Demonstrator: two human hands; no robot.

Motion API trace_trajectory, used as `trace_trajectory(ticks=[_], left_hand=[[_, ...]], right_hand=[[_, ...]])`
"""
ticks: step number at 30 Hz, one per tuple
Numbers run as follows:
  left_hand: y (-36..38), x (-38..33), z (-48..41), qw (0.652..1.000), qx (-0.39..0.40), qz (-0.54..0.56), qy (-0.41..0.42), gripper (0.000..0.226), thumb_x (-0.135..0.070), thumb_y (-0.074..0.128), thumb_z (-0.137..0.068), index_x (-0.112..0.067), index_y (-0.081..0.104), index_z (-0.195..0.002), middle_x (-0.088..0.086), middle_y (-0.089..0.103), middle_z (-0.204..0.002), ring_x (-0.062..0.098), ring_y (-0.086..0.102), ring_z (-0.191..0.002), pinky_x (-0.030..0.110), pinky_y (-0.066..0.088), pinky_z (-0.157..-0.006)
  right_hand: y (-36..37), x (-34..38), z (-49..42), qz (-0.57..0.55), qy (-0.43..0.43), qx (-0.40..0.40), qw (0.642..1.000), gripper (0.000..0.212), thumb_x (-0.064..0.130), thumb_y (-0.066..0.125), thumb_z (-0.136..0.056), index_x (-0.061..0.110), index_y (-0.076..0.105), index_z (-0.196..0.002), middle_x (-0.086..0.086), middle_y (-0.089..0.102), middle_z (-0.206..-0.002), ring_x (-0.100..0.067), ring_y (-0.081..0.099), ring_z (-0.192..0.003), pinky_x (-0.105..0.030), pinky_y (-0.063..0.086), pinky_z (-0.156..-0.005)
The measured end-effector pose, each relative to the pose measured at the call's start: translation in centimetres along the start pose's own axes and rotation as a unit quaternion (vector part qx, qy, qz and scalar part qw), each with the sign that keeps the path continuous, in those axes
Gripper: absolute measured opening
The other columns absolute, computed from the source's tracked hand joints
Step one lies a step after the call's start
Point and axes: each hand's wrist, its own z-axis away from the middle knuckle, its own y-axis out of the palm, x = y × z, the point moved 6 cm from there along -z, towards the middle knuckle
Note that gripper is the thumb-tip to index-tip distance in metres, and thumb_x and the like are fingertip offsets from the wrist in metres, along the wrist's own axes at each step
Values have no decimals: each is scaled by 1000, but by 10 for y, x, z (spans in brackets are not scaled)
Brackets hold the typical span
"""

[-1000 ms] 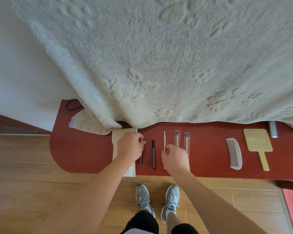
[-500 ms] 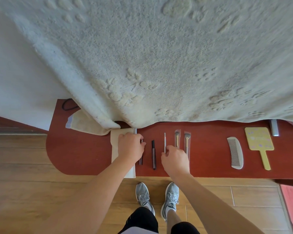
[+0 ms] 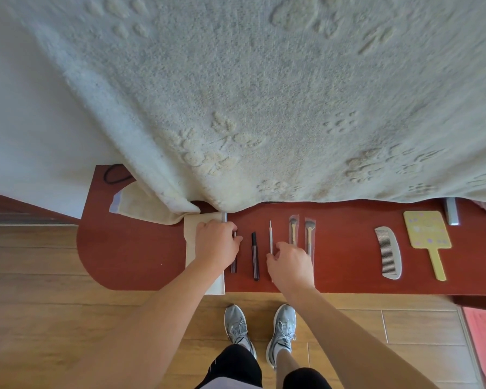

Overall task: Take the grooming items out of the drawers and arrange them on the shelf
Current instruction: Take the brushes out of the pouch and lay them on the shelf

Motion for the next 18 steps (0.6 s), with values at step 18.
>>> trace_trajectory(ticks=[18], left_hand=[[-37, -12, 24, 993, -47, 95, 54, 43, -42, 64, -91, -19, 62, -127, -2, 62, -121, 20, 56, -117, 37, 42, -101]], right_hand=[[-33, -1, 32, -44, -16, -57, 997, 49, 36, 58, -94, 16, 50, -138, 2, 54, -134, -17, 51, -123, -32, 45, -100]])
